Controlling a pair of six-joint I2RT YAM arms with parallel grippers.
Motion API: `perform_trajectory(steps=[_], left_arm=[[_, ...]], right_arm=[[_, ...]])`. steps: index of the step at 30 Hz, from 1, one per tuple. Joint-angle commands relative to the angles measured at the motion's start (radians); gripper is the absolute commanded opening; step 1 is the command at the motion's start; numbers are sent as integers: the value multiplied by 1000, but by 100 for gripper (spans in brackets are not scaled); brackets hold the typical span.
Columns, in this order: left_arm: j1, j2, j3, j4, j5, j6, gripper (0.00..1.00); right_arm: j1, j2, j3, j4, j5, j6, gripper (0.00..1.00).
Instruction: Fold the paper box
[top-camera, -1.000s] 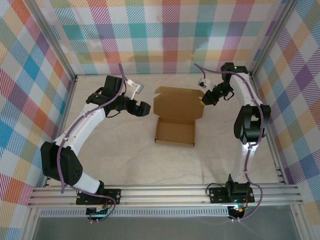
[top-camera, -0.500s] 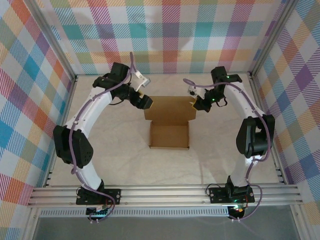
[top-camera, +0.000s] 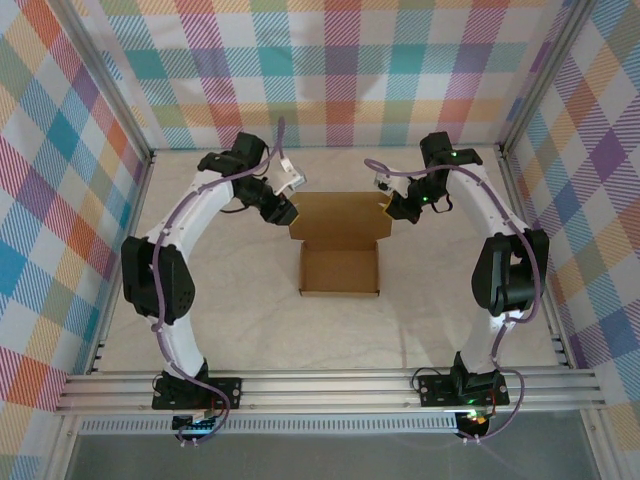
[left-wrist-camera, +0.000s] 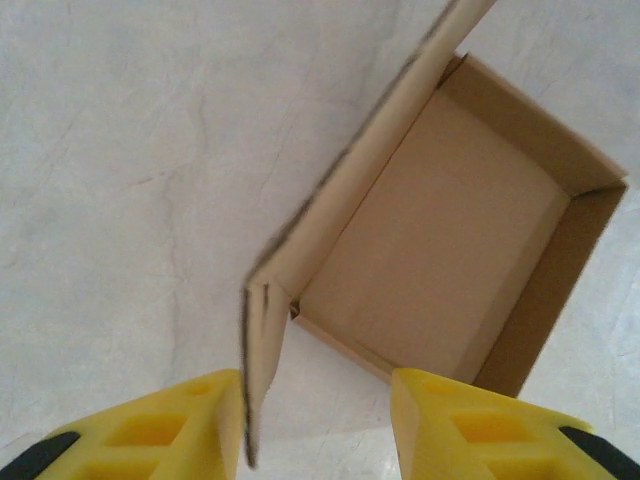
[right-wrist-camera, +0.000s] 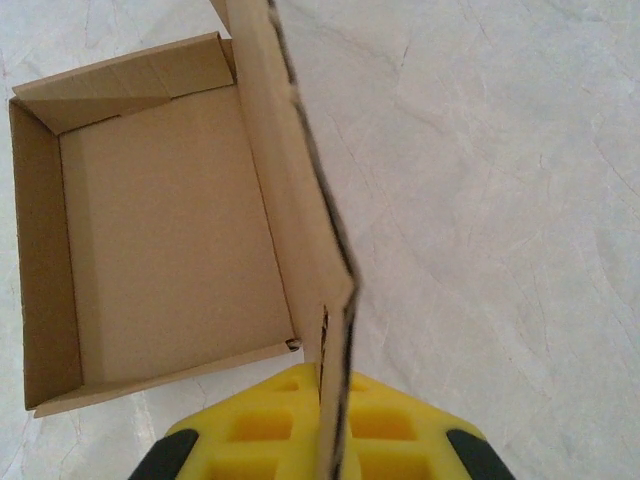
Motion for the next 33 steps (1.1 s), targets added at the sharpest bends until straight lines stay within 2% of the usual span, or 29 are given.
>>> perform_trajectory(steps=[1, 5, 8, 11, 15, 18, 20, 22, 28, 33], left_arm=[[8, 17, 34, 7, -42, -12, 42], [8, 41, 54, 14, -47, -29, 41], [8, 54, 70, 1, -39, -37, 31], [8, 53, 73, 0, -19, -42, 30], [8, 47, 83, -5, 34, -48, 20], [8, 54, 83, -9, 28, -50, 14], [8, 63, 81, -15, 20, -48, 13], [8, 69, 81, -18, 15, -49, 18], [8, 83, 89, -18, 5, -52, 23], [8, 88, 90, -22, 7, -50, 21]], right_arm=[[5, -19, 18, -27, -22, -23, 0], [7, -16, 25, -34, -25, -20, 0], [6, -14, 28, -40, -25, -20, 0], [8, -13, 30, -43, -25, -18, 0], [11, -5, 34, -52, -26, -16, 0], [14, -4, 36, -55, -25, -12, 0], [14, -3, 36, -53, -23, -12, 0], [12, -7, 37, -52, -20, -12, 0], [14, -4, 39, -56, -26, -13, 0], [14, -1, 45, -60, -23, -11, 0]])
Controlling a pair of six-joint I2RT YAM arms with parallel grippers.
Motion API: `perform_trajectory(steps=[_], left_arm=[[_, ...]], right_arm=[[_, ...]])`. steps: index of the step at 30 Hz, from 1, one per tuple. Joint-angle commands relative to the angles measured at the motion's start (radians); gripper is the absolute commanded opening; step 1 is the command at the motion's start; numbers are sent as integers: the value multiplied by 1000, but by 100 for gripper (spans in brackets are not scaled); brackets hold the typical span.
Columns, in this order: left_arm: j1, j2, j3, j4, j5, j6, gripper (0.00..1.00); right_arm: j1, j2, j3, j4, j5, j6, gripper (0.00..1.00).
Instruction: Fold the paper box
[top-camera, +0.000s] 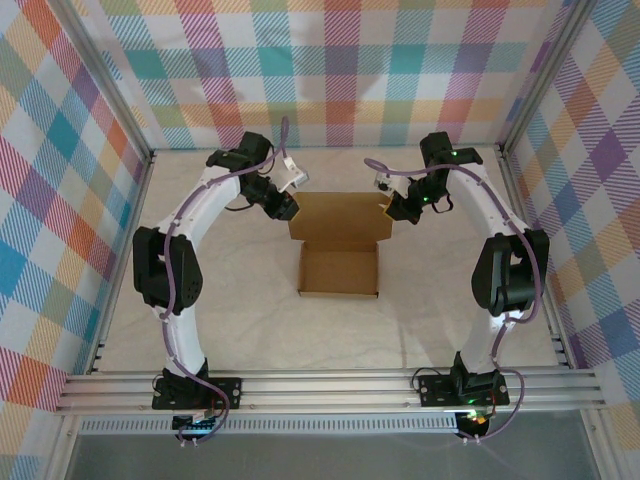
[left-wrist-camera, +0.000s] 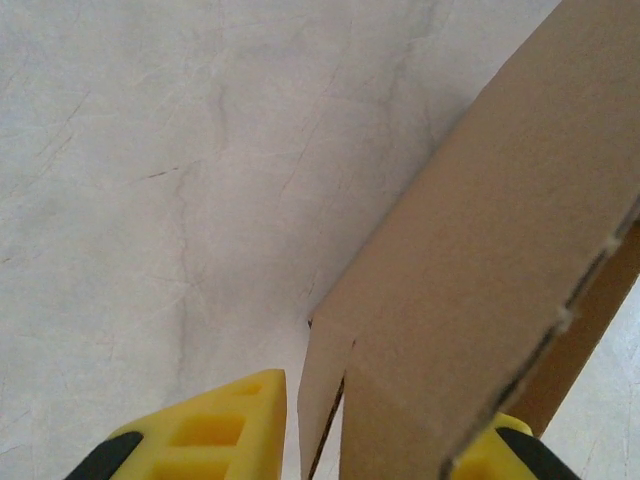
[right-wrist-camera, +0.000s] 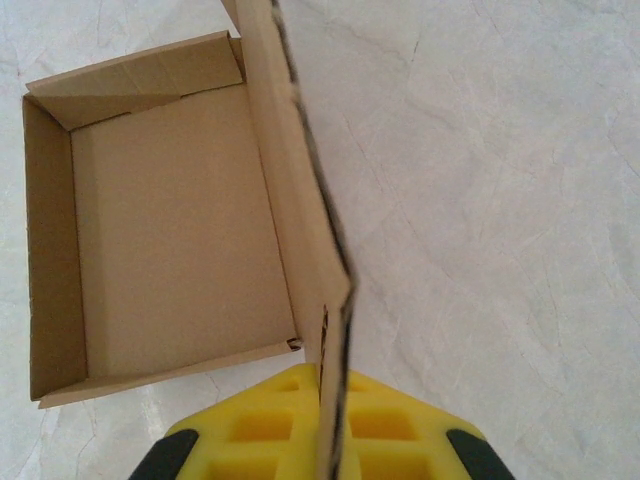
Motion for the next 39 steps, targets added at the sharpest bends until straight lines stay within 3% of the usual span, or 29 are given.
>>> perform_trajectory(steps=[1, 2, 4, 5, 13, 19, 25, 35, 39], left_arm=[[8, 11, 32, -29, 15, 3, 18], [8, 12, 34, -33, 18, 2, 16], [8, 15, 38, -37, 21, 2, 1], [10, 14, 39, -35, 23, 0, 0], [-2, -43, -13, 52, 23, -101, 0], [-38, -123, -128, 279, -112, -300, 0], [-111, -134, -142, 404, -276, -433, 0], [-169, -174, -256, 616, -385, -676, 0], [-193, -186, -308, 702, -431, -715, 0]], right_arm=[[7, -2, 35, -30, -23, -12, 0], [7, -2, 36, -30, -23, -12, 0], [7, -3, 36, -30, -22, -11, 0], [8, -5, 35, -27, -21, -8, 0], [30, -70, -43, 140, 54, 130, 0], [100, -155, -176, 431, 240, 361, 0], [169, -206, -304, 661, 430, 538, 0], [294, -263, -471, 949, 676, 883, 0], [351, -269, -542, 1082, 774, 1062, 0]])
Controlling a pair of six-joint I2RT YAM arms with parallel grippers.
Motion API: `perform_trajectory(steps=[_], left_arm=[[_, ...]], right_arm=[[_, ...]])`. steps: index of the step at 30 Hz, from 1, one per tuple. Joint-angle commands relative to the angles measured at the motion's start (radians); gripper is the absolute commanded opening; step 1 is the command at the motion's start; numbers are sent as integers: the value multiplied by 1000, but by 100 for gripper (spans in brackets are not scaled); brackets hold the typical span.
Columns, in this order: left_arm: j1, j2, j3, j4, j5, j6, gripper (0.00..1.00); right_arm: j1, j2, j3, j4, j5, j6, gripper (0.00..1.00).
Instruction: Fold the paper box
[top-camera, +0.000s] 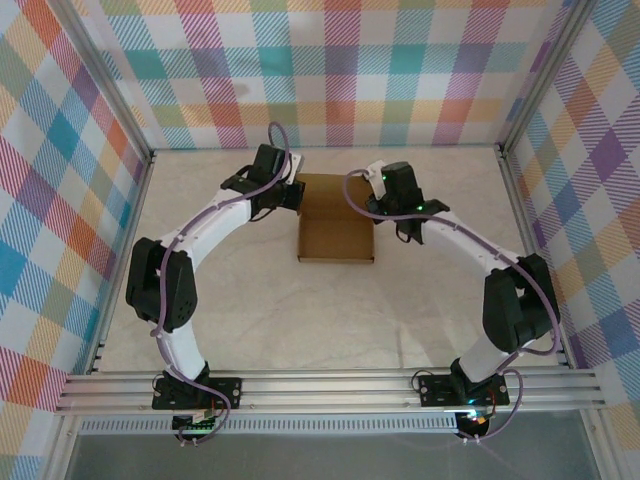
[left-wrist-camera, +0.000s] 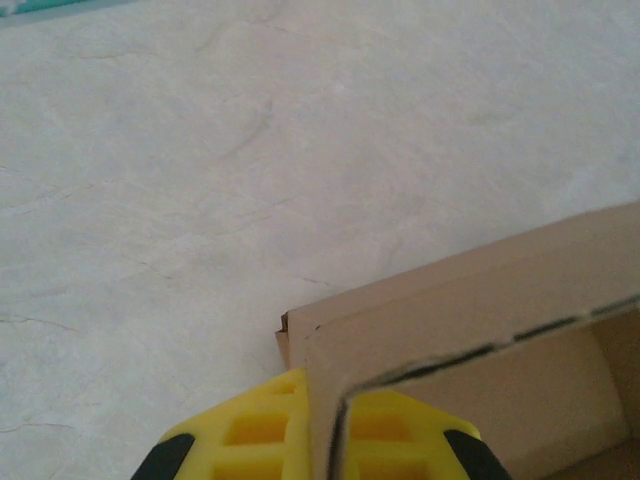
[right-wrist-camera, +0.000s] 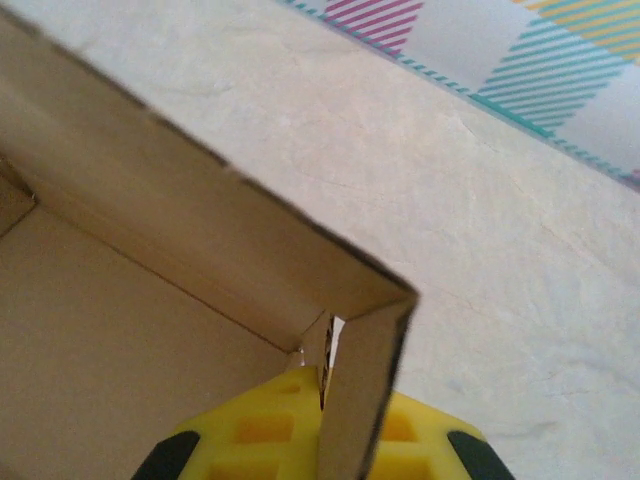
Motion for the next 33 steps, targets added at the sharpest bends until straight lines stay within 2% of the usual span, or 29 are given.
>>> perform_trajectory(steps=[1, 6, 11, 17, 21, 33], left_arm=[[-63, -59, -46, 177, 10, -80, 0], [-101, -87, -143, 312, -66, -102, 0], [-118, -78, -171, 341, -74, -148, 0], [-147, -85, -211, 389, -102, -182, 0], [-170, -89, -230, 422, -133, -178, 0], [-181, -84, -291, 466, -211, -284, 0]], right_arm=[[69, -29, -49, 214, 58, 210, 0], [98, -23, -91, 292, 140, 332, 0], [107, -15, -99, 273, 232, 492, 0], [149, 8, -108, 285, 361, 592, 0], [161, 12, -148, 346, 375, 636, 0], [162, 6, -248, 417, 381, 689, 0]])
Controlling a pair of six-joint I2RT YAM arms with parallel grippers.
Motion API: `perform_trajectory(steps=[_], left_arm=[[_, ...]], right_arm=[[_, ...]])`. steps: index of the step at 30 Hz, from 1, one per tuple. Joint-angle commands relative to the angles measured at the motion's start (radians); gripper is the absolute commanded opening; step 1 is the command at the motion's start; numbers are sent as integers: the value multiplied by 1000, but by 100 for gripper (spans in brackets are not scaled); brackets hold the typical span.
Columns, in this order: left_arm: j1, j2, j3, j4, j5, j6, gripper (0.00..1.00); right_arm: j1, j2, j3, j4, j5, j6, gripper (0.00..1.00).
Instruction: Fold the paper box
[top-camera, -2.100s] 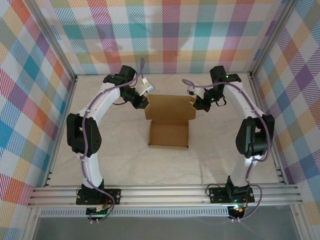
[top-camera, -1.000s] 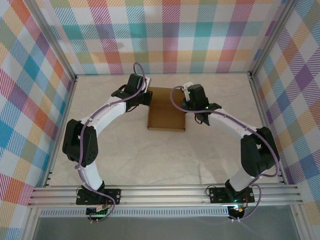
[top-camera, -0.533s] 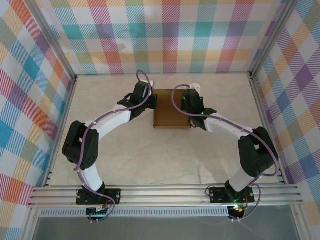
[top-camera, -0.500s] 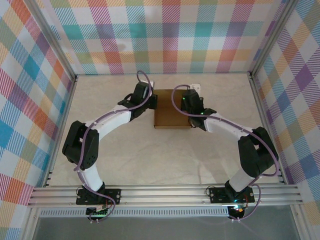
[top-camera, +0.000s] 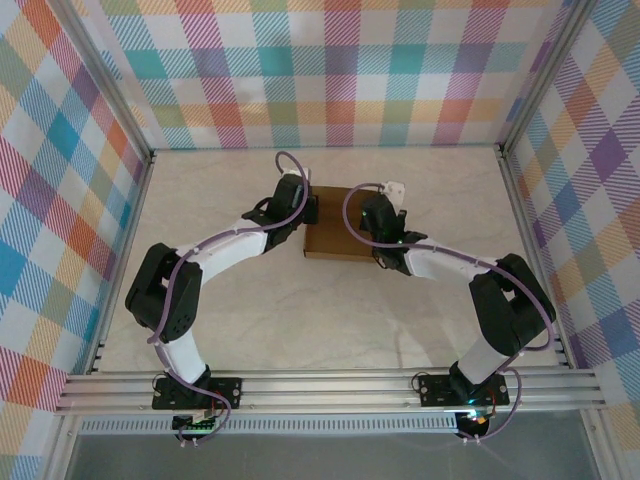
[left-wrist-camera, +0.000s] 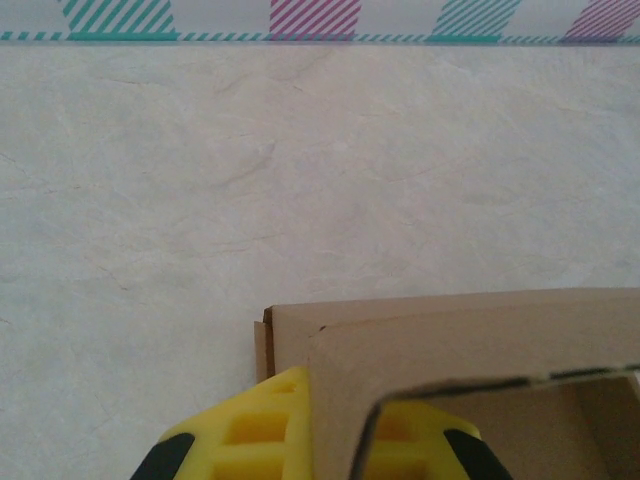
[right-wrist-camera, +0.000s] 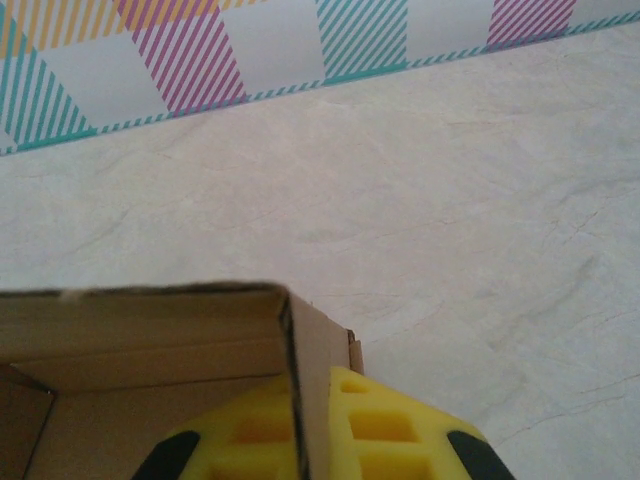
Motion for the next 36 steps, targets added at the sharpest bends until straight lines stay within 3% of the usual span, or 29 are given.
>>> perform_trajectory(steps=[1, 13, 31, 36], left_arm=[[-37, -33, -21, 75, 42, -63, 0], [-70, -89, -184, 229, 28, -17, 0], [-149, -92, -368, 372, -94, 8, 0], [-157, -87, -374, 370, -126, 12, 0]], right_arm=[[22, 4, -16, 93, -48, 52, 0], [36, -22, -152, 246, -54, 75, 0], [77, -10, -398, 604, -50, -14, 0], [82, -41, -417, 621, -64, -40, 15]])
